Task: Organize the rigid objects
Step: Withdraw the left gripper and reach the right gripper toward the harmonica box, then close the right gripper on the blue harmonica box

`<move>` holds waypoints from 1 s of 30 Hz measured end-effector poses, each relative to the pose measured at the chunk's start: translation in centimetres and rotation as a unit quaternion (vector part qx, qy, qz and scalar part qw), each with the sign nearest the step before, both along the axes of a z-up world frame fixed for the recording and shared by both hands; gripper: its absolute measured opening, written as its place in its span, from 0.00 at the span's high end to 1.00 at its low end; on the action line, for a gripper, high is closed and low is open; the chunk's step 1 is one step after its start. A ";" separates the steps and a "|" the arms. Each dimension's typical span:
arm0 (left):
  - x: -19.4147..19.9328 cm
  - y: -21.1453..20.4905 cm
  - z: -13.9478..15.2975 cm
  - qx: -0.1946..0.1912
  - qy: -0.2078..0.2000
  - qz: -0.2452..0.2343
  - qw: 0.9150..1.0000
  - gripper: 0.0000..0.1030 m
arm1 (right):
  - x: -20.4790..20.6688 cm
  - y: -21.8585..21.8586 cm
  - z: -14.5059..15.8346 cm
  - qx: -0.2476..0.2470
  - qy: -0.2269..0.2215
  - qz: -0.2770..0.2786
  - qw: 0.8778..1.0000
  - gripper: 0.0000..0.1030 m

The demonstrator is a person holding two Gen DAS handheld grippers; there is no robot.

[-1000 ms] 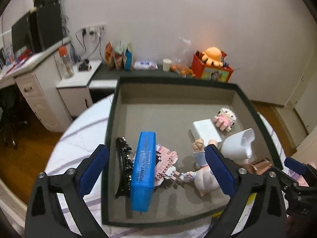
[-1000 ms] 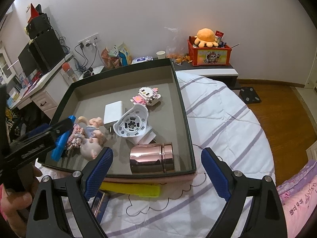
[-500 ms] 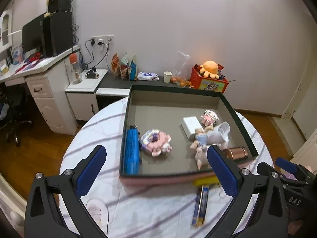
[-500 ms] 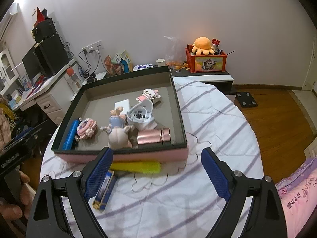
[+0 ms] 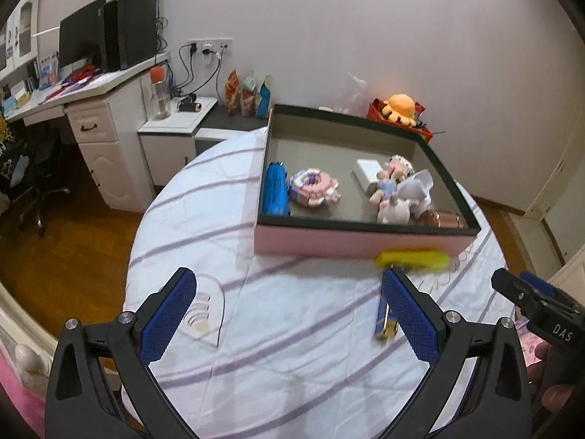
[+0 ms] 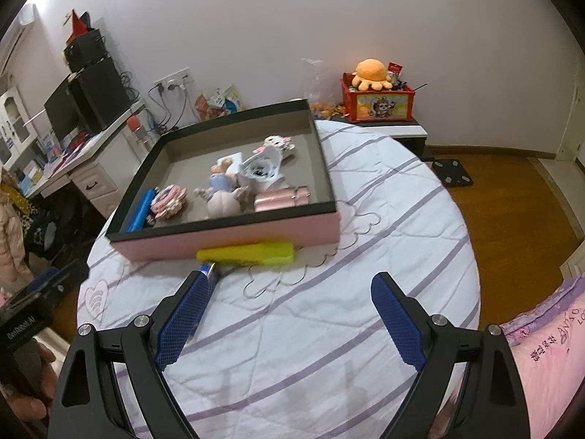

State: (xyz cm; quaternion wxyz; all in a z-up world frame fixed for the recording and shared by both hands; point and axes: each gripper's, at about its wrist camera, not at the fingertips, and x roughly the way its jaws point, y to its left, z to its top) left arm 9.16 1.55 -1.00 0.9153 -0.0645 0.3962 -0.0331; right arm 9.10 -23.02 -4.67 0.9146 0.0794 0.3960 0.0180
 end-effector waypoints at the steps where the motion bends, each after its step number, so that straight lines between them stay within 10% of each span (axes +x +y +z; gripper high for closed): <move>1: -0.3 0.0 -0.1 0.001 0.001 0.000 1.000 0.00 | -0.1 0.3 0.0 -0.001 0.000 0.004 1.000 0.11; 23: 0.9 2.9 -2.9 0.006 0.026 0.014 1.000 0.00 | 4.1 7.8 -5.6 -0.005 0.075 0.039 0.996 0.12; 30: 2.1 3.3 -4.1 0.003 0.040 0.015 0.999 0.00 | 5.1 9.1 -7.6 -0.043 0.094 0.043 0.994 0.37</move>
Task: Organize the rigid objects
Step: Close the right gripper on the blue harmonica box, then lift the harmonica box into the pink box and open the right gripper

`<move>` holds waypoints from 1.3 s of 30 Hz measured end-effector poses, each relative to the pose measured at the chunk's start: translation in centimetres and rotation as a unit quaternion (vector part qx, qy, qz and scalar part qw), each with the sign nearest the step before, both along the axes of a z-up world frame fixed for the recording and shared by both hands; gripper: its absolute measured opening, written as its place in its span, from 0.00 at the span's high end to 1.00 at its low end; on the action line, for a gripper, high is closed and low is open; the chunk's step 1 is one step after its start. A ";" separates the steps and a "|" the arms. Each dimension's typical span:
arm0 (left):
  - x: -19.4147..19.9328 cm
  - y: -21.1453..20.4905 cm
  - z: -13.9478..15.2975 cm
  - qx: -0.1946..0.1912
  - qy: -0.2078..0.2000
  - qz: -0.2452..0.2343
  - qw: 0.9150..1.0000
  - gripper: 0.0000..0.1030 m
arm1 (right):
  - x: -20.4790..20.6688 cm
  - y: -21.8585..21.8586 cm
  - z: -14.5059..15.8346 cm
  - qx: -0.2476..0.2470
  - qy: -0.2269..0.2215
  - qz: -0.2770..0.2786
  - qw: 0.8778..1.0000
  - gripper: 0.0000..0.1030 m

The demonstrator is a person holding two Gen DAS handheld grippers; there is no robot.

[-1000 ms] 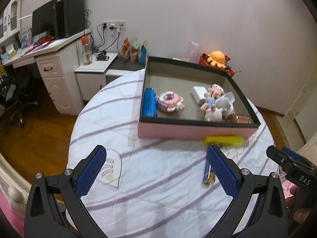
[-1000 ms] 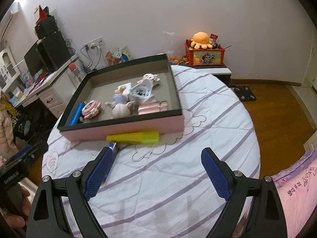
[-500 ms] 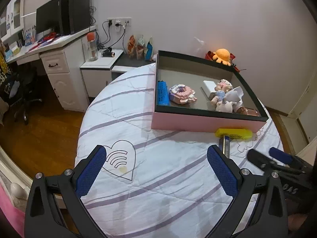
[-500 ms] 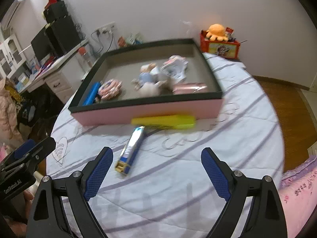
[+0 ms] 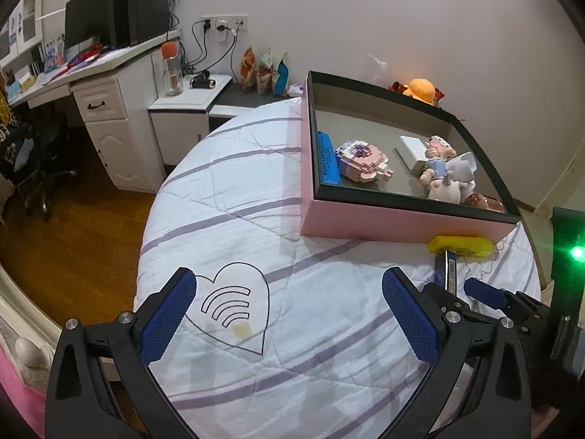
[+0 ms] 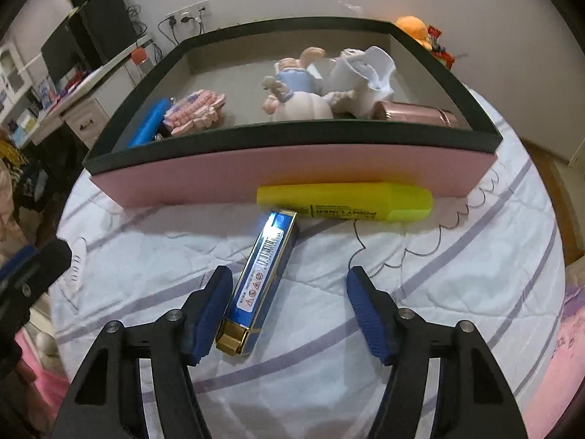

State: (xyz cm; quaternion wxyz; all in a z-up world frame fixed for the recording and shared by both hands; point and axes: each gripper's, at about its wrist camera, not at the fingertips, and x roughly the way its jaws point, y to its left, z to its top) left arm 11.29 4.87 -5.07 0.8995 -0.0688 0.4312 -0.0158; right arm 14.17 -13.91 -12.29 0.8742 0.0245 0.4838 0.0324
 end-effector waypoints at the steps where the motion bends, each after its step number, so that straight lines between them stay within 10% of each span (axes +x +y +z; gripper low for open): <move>1: 0.1 0.0 -0.1 0.000 0.001 0.000 1.000 0.00 | -0.1 0.2 0.0 -0.002 -0.001 0.003 1.000 0.43; 4: 0.3 -0.1 -0.3 -0.001 0.002 -0.002 1.000 0.00 | -0.3 0.5 0.1 -0.003 -0.007 0.016 1.000 0.69; 10: 0.2 -0.7 0.0 0.004 -0.001 -0.008 1.000 0.00 | -0.7 0.4 0.4 0.001 -0.010 0.039 0.999 0.83; 27: 1.2 -2.6 2.9 0.010 -0.038 -0.021 0.999 0.00 | -1.8 -1.6 5.7 0.047 -0.067 0.049 0.995 0.84; 39: 7.8 -3.5 4.7 0.017 -0.069 -0.014 0.997 0.00 | 6.2 -2.7 8.5 0.035 -0.103 0.036 0.993 0.84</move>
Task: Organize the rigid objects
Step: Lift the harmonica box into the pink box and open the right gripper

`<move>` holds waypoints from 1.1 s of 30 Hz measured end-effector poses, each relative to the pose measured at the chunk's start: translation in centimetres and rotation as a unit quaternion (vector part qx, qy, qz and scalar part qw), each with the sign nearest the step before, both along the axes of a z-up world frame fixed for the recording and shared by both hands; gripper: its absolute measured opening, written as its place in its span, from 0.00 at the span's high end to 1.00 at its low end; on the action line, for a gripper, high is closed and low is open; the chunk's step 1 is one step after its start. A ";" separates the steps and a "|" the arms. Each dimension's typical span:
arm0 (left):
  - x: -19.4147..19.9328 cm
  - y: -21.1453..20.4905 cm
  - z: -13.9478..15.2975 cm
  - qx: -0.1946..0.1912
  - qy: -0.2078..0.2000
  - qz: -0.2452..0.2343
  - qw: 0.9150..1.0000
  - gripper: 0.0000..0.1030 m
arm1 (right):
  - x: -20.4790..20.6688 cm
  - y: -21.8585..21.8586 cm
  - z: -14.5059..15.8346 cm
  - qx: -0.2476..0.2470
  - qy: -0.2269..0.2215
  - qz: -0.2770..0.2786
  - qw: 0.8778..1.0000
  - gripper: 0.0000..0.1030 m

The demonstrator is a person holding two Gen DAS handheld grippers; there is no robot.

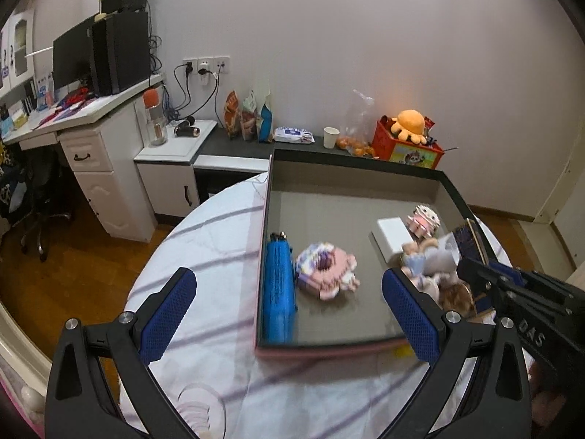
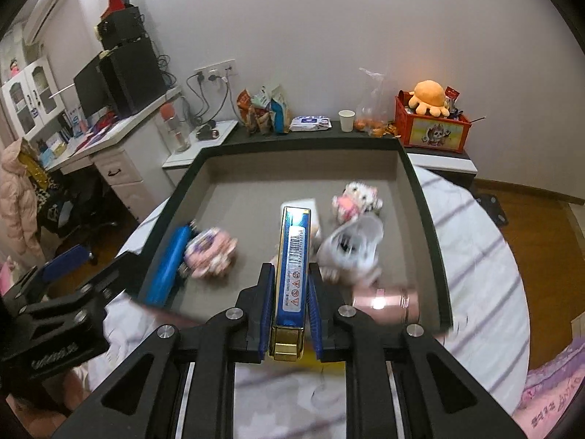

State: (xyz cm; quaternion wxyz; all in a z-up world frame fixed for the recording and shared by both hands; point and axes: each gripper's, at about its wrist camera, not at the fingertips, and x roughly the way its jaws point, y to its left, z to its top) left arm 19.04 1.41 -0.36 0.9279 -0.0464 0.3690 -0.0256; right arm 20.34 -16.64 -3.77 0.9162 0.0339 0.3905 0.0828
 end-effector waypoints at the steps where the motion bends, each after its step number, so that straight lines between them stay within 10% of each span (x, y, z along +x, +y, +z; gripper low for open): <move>1: 0.7 -0.1 -0.2 0.000 0.002 0.001 1.000 0.00 | 1.1 0.0 -0.2 -0.001 0.002 -0.001 1.000 0.84; 15: 3.8 -0.7 -2.0 -0.007 0.019 0.000 1.000 0.00 | 5.0 -0.4 -2.1 -0.031 0.016 -0.002 0.999 0.83; 25: 1.6 -0.9 -0.4 -0.008 0.000 0.001 1.000 0.00 | 2.3 -0.9 0.4 -0.016 -0.030 -0.008 0.999 0.19; 33: -1.3 -1.8 1.0 -0.003 -0.013 -0.009 1.000 0.00 | -2.2 -3.7 1.9 0.000 -0.047 -0.037 0.998 0.19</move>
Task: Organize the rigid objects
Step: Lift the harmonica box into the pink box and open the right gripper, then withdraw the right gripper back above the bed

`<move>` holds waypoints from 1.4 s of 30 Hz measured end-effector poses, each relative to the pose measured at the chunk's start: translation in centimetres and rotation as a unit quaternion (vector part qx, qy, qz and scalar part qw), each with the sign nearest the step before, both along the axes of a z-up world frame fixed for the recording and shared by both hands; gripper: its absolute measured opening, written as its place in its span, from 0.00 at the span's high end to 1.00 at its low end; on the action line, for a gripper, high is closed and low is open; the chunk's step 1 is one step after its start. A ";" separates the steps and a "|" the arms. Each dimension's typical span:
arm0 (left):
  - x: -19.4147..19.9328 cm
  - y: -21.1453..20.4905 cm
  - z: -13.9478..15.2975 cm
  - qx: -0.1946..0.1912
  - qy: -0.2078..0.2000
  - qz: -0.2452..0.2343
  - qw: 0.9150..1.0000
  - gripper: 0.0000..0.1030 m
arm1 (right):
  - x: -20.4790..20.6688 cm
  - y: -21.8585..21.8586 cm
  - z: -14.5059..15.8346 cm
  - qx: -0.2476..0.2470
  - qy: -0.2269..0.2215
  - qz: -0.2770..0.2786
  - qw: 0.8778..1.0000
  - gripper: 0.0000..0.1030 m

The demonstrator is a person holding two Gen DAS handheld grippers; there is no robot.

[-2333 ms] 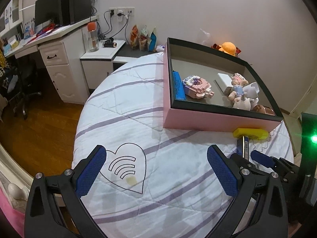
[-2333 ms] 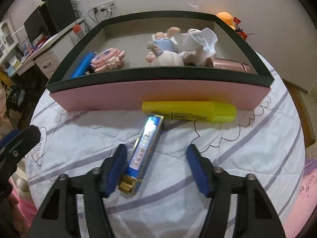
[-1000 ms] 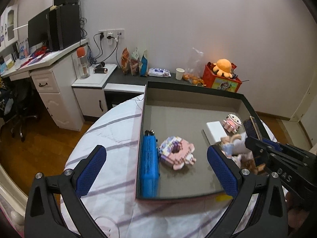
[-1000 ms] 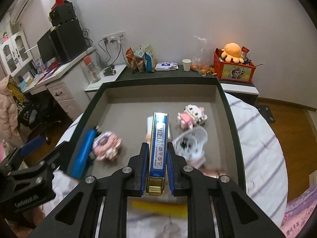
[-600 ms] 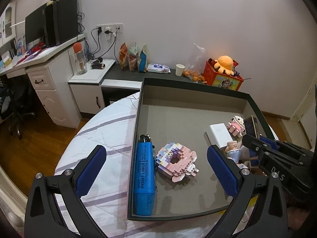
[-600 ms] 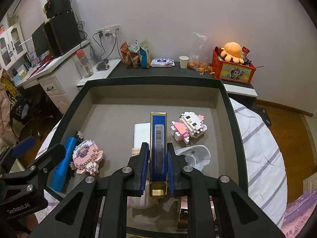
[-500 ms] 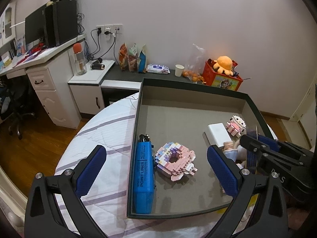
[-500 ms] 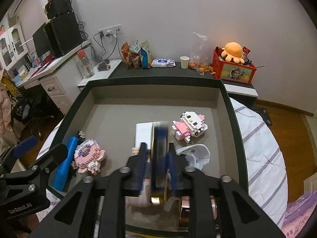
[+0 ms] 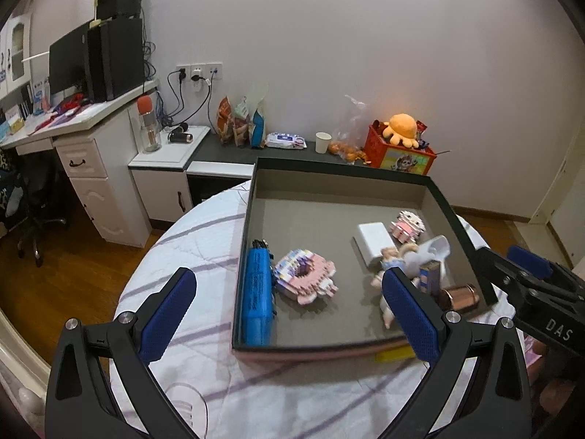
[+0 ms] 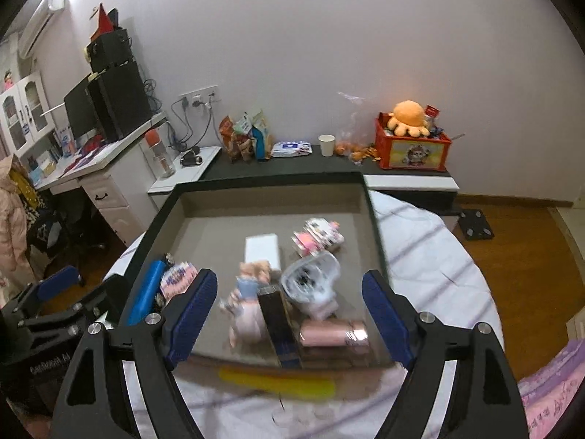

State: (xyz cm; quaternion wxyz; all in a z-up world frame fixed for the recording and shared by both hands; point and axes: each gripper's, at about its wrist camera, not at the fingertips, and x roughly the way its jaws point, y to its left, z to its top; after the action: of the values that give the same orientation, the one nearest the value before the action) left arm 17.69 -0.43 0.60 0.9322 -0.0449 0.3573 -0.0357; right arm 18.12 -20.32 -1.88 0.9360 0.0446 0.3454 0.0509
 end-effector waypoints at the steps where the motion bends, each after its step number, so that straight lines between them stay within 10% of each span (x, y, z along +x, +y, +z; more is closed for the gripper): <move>1: -0.5 -0.2 0.1 0.000 0.000 -0.002 1.000 0.00 | -0.6 -0.4 0.0 0.003 0.001 -0.005 1.000 0.19; 22: -8.6 -2.4 -2.3 0.016 0.050 -0.020 0.998 0.00 | -8.8 -3.3 -3.6 0.031 0.044 -0.037 0.998 0.19; 42: -7.0 -4.5 -5.0 0.022 0.090 -0.020 0.995 0.00 | -7.4 -4.2 -6.1 0.031 0.081 -0.026 0.996 0.19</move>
State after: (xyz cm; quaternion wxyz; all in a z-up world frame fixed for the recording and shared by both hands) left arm 10.68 -4.88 -4.44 0.8959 -0.0198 0.4418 -0.0426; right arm 10.72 -24.52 -8.02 0.9043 0.0863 0.4168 0.0339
